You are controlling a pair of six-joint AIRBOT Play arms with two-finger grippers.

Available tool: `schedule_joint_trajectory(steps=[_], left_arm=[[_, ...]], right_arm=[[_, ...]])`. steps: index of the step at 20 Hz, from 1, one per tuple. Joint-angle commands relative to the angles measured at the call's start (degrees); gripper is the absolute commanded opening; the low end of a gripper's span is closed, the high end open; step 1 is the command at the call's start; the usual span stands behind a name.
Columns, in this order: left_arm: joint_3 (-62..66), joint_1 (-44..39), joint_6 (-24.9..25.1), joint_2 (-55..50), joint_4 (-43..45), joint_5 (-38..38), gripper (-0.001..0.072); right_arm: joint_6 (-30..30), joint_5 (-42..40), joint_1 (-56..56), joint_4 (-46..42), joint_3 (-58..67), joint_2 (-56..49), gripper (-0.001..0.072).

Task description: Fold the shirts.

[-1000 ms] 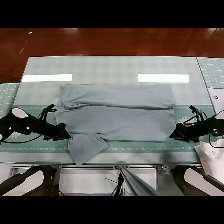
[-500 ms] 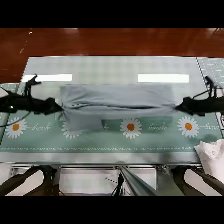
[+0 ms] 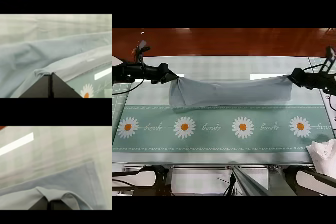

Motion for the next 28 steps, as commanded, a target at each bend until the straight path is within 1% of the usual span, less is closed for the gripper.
schedule_joint_trajectory(steps=[1,5,6,7,8,9,10,11,12,13,14,15,16,17,18,19,20,22,25,27,28], left_arm=[[7.3,0.3,-2.1,-10.1,-2.1,-3.6,0.0022],[8.3,0.5,-2.1,-15.5,-2.0,-5.4,0.0024],[8.3,0.7,-2.1,-16.0,-1.7,-6.6,0.0043],[8.3,1.2,-2.1,-16.2,-1.2,-7.9,0.0119],[8.3,2.0,-2.5,-16.2,-0.4,-10.1,0.0198],[8.3,3.1,-3.3,-16.2,-0.3,-12.5,0.0206],[8.3,4.5,-4.1,-16.1,-0.3,-15.4,0.0206],[8.3,5.7,-4.9,-16.1,-0.3,-18.2,0.0206],[8.3,6.8,-5.1,-15.9,-0.3,-21.2,0.0204],[8.3,7.7,-5.1,-15.3,-0.3,-23.0,0.0204],[8.3,8.1,-5.1,-14.5,-0.3,-23.4,0.0204],[8.3,8.2,-4.7,-13.1,-0.3,-23.1,0.0204],[8.3,8.0,-4.3,-11.7,-0.3,-22.6,0.0203],[8.3,7.8,-4.3,-10.4,-0.3,-22.3,0.0203],[8.3,7.4,-4.3,-9.0,-0.3,-22.2,0.0203],[8.3,7.0,-4.2,-7.7,-0.3,-22.2,0.0203],[8.3,6.4,-3.8,-6.3,-0.3,-22.2,0.0202],[8.3,4.9,-3.4,-3.8,-0.5,-21.7,0.0202],[8.3,1.6,-3.4,-1.8,-0.5,-17.6,0.0202],[8.3,-0.5,-3.4,-1.8,-0.5,-15.0,0.0203],[8.3,-1.6,-3.4,-1.9,-0.5,-14.0,0.0202]], right_arm=[[0.4,-5.9,1.6,0.4,0.4,-7.4,0.0016],[0.4,-6.5,1.6,0.2,0.4,-11.8,0.0018],[0.4,-6.6,1.5,-1.5,0.4,-12.0,0.0025],[0.4,-7.1,1.5,-5.4,0.4,-11.7,0.0135],[0.4,-7.2,1.5,-9.7,0.4,-11.1,0.0344],[0.4,-6.8,1.6,-15.3,0.4,-10.0,0.051],[0.6,-6.1,1.5,-20.6,0.4,-8.5,0.0528],[1.9,-5.7,1.5,-25.5,0.4,-7.0,0.0528],[5.6,-5.4,1.5,-30.6,0.4,-5.6,0.0528],[11.6,-4.7,1.2,-34.6,0.4,-4.7,0.0528],[16.7,-3.5,0.1,-34.9,0.4,-4.7,0.0527],[18.4,-1.7,-1.7,-30.9,0.4,-5.6,0.0527],[15.4,0.1,-3.5,-23.3,0.4,-6.9,0.0533],[8.2,2.0,-5.3,-12.6,0.4,-8.7,0.0555],[2.0,3.4,-6.6,-3.1,0.4,-10.5,0.0592],[-2.0,4.0,-7.1,4.5,0.4,-12.1,0.0596],[-4.1,4.0,-7.2,10.0,0.4,-13.8,0.0599],[-4.5,2.8,-6.0,15.3,0.4,-16.7,0.0599],[-4.3,-1.2,-2.1,15.5,0.4,-20.3,0.0596],[-2.5,-5.5,0.8,15.6,0.4,-21.5,0.0575],[-2.4,-7.6,2.1,15.7,0.4,-21.6,0.0429]])
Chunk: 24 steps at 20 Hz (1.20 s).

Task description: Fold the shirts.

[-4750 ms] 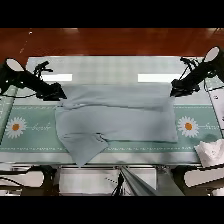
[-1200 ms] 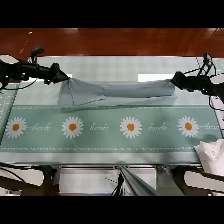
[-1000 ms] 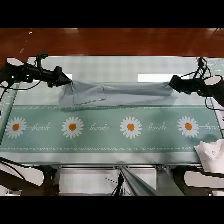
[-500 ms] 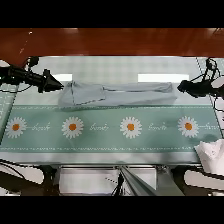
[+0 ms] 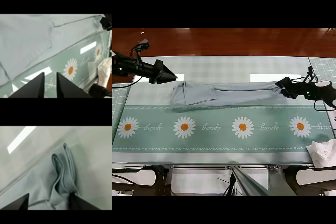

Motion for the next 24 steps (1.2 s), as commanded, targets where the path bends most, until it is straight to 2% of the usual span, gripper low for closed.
schedule_joint_trajectory(steps=[1,2,4,5,6,11,12,16,19,24], left_arm=[[0.0,-3.6,0.2,0.8,0.0,4.6,0.0202],[0.0,-4.5,1.1,0.8,0.0,5.4,0.0202],[0.0,-6.0,3.2,0.8,0.0,7.5,0.0184],[0.0,-6.9,3.1,0.7,0.0,8.7,0.0131],[0.0,-8.0,3.2,0.6,0.0,9.9,0.0023],[-0.3,-19.0,3.0,0.5,0.0,20.0,0.002],[-0.7,-22.3,2.9,0.5,0.0,22.9,0.0021],[-4.0,-34.8,0.7,-0.6,0.0,32.7,0.0021],[-6.4,-42.4,-1.8,-2.6,0.0,38.4,0.0021],[-6.5,-53.6,-3.0,-9.4,-4.5,41.3,0.0022]], right_arm=[[0.5,-5.2,4.0,2.7,0.2,-1.8,0.0186],[0.3,-3.3,4.3,2.6,1.0,-1.2,0.0028],[-4.8,0.2,4.6,2.0,1.6,2.3,0.0019],[-6.3,2.1,4.6,0.9,1.6,5.4,0.0018],[-6.1,3.7,4.6,-1.3,1.6,9.0,0.0018],[0.9,11.8,4.8,-9.7,1.6,27.4,0.0017],[3.1,13.1,5.4,-13.3,1.6,30.9,0.0017],[18.8,17.0,11.2,-31.5,1.6,43.5,0.0017],[26.8,21.9,15.9,-37.1,1.6,49.9,0.0018],[37.7,27.6,24.5,-44.3,1.6,56.8,0.0018]])
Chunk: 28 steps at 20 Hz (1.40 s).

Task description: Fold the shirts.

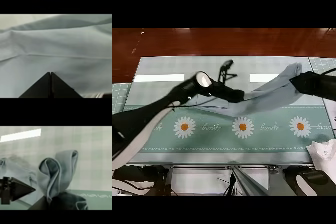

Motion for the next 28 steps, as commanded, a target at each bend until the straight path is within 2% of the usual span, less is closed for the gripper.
schedule_joint_trajectory(steps=[1,3,6,9,11,13,15,19,23,24,25,26,28], left_arm=[[-0.4,-7.8,-0.9,-4.9,-4.7,3.5,0.0022],[-0.4,-10.6,-0.9,-7.8,-8.8,2.4,0.0022],[-0.4,-10.6,-0.9,-8.3,-9.4,2.1,0.002],[-0.4,-3.4,0.1,-1.9,-7.9,1.6,0.002],[-0.4,4.0,0.0,5.5,-2.3,1.6,0.002],[-0.4,12.8,0.0,13.6,4.0,0.5,0.002],[-0.4,22.4,-0.6,21.1,8.1,-2.5,0.002],[-0.4,39.3,-0.9,32.0,8.7,-12.9,0.0021],[-0.4,47.0,-0.9,37.8,8.7,-20.9,0.002],[-0.4,47.1,-0.9,38.5,8.7,-21.8,0.0021],[-0.4,46.9,-0.9,38.8,8.7,-22.4,0.0021],[-0.5,46.3,-0.9,38.8,8.7,-22.8,0.0021],[-1.4,45.6,-0.7,38.6,8.7,-22.6,0.0021]], right_arm=[[9.9,6.1,6.4,-8.3,0.0,5.1,0.0018],[12.5,7.6,9.6,-12.6,0.0,6.5,0.0018],[13.7,7.5,12.5,-15.6,0.0,6.9,0.0017],[11.8,1.8,14.6,-17.1,0.0,6.6,0.0017],[11.9,-3.3,17.3,-21.0,0.0,4.7,0.0017],[11.9,-7.0,19.6,-20.7,0.0,-0.3,0.0017],[11.8,-14.0,22.5,-19.5,0.0,-6.5,0.0017],[11.8,-36.6,27.7,-12.3,0.0,-21.0,0.0017],[11.8,-48.6,32.0,-0.1,0.0,-34.7,0.0026],[11.8,-51.0,33.6,1.2,0.0,-37.5,0.0165],[11.8,-52.7,35.2,3.5,0.0,-39.8,0.0363],[11.8,-53.6,36.3,4.5,0.0,-41.0,0.0418],[10.2,-51.0,36.3,3.8,0.0,-40.4,0.0418]])
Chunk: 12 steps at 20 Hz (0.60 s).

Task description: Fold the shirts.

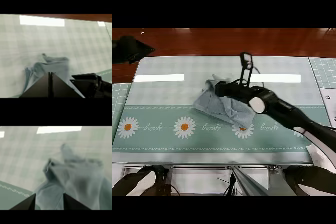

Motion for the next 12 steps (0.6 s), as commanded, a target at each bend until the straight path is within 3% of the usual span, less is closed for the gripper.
schedule_joint_trajectory(steps=[1,4,8,10,11,12], left_arm=[[-1.8,0.5,0.5,1.0,0.3,-2.0,0.0021],[-5.4,0.6,0.5,1.0,1.6,-1.5,0.0021],[-9.3,0.6,1.1,1.0,2.2,-1.2,0.0021],[-9.9,0.6,1.1,1.0,2.2,-1.2,0.0021],[-9.9,0.6,1.1,1.0,2.2,-1.2,0.0021],[-9.9,0.6,1.1,1.0,2.2,-1.2,0.0021]], right_arm=[[-4.1,0.9,0.5,1.9,0.0,-1.6,0.0418],[-8.0,21.6,-7.9,-8.1,0.0,6.4,0.0418],[-10.9,55.2,-24.5,-28.1,-1.1,16.2,0.0418],[-14.1,58.9,-34.1,-22.8,-6.1,18.8,0.0438],[-16.1,57.8,-38.8,-14.8,-10.1,19.8,0.0558],[-18.3,55.7,-42.1,-5.7,-14.1,20.2,0.0591]])
